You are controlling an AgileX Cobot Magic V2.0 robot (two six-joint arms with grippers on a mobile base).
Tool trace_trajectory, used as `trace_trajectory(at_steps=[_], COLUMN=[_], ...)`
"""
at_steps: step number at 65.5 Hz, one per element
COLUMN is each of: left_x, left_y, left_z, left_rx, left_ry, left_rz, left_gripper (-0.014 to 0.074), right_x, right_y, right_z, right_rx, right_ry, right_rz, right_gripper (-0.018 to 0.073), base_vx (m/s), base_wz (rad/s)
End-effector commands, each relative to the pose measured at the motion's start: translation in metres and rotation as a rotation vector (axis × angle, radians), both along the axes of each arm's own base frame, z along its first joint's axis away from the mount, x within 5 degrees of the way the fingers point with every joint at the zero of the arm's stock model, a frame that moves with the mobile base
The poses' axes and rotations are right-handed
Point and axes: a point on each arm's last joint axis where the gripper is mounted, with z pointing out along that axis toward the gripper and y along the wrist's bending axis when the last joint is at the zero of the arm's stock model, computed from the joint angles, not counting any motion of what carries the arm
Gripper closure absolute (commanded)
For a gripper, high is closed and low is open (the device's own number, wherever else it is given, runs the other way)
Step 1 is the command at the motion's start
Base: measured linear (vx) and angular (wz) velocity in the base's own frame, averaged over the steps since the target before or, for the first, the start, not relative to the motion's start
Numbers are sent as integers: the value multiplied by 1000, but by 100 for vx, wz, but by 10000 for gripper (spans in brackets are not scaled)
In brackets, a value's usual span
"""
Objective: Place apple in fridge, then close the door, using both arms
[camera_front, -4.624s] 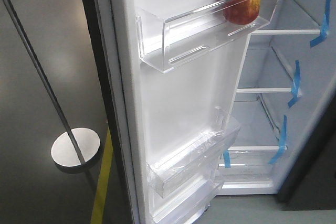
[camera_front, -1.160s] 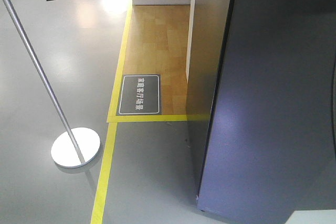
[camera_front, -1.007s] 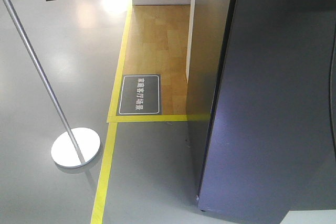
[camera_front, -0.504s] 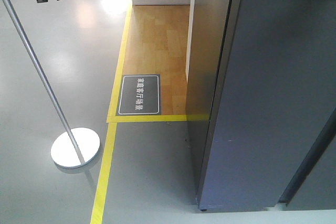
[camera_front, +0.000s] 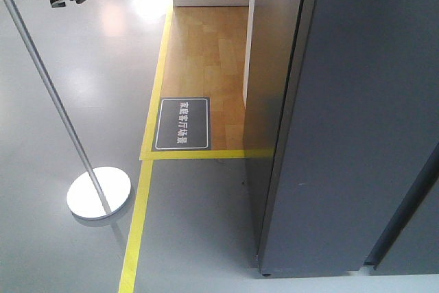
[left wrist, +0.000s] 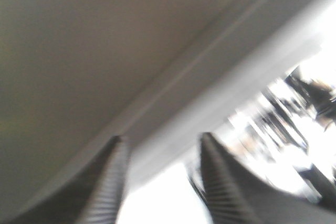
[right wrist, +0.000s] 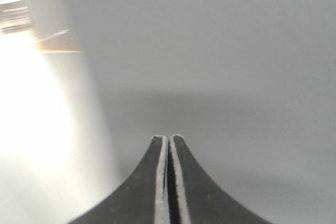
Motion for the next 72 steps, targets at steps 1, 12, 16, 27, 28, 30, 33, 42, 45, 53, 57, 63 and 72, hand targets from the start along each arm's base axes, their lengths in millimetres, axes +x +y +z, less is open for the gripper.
trace_trajectory(at_steps=[1, 12, 16, 27, 28, 30, 33, 42, 45, 53, 57, 63, 72], left_x=[-35, -66, -80, -130, -134, -143, -157, -196, -210, -232, -245, -264, -287], left_y=[-4, -6, -6, 1, 2, 4, 6, 12, 14, 22, 27, 34, 45], left_z=[48, 68, 77, 107, 109, 113, 115, 108, 101, 52, 25, -35, -120], left_rx=[-51, 31, 88, 305, 315, 331, 355, 370, 367, 368, 362, 367, 290], left_ry=[-119, -181, -214, -323, -329, -343, -363, -398, -403, -360, -340, -256, -78], left_rz=[-83, -136, -134, -22, -9, 23, 74, 198, 238, 357, 428, 523, 668], left_gripper=[495, 605, 603, 604, 604, 603, 603, 603, 603, 603, 603, 603, 603], right_x=[-51, -100, -112, -144, -147, -152, -167, -202, -212, -239, -250, -263, -273], right_y=[18, 38, 43, 48, 49, 50, 53, 57, 58, 60, 60, 60, 59], right_z=[45, 62, 62, 45, 42, 32, 19, -32, -50, -102, -125, -156, -186], right_rx=[-42, -107, -109, -122, -122, -129, -142, -155, -152, -153, -142, -132, -135], right_ry=[-95, -77, -70, -61, -57, -40, -32, 10, 23, 63, 76, 85, 104], right_rz=[103, 265, 291, 277, 276, 278, 277, 244, 226, 179, 149, 100, 60], right_gripper=[562, 562, 562, 562, 562, 562, 562, 562, 562, 562, 562, 562, 562], base_vx=[0, 0, 0, 0, 0, 0, 0, 0, 0, 0, 0, 0, 0], base_wz=[0, 0, 0, 0, 0, 0, 0, 0, 0, 0, 0, 0, 0])
